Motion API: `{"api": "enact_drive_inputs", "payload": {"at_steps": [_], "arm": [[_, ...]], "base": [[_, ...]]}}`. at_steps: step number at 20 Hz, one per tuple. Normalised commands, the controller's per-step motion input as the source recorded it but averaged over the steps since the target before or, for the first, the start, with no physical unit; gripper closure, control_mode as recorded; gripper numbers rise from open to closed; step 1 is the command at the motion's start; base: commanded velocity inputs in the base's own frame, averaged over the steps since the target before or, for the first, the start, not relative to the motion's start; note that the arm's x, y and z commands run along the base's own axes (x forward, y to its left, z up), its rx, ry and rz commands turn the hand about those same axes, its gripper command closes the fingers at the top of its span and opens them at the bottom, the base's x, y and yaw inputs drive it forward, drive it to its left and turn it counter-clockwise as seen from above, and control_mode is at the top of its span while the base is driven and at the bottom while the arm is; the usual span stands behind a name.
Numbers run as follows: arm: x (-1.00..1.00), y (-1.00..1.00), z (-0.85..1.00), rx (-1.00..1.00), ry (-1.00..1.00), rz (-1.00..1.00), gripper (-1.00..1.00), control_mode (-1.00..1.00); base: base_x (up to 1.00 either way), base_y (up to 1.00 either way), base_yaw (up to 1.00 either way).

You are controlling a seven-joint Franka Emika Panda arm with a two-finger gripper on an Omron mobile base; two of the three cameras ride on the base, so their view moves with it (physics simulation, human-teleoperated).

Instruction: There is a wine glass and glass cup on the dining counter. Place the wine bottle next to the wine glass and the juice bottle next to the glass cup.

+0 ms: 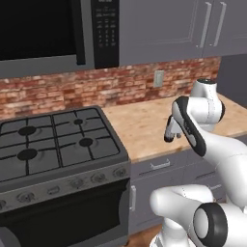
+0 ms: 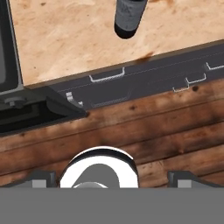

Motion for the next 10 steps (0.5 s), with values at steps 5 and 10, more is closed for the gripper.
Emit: {"api": "enact_drive_inputs", "payload": {"at_steps": [5, 10], "arm": [[0.0, 0.0, 0.0, 0.0, 0.0, 0.0, -1.0, 1.0], [0.0, 0.0, 0.0, 0.0, 0.0, 0.0, -1.0, 1.0]], "base": [[0.29, 0.0, -0.06], [0.16, 0.0, -0.03]]}}
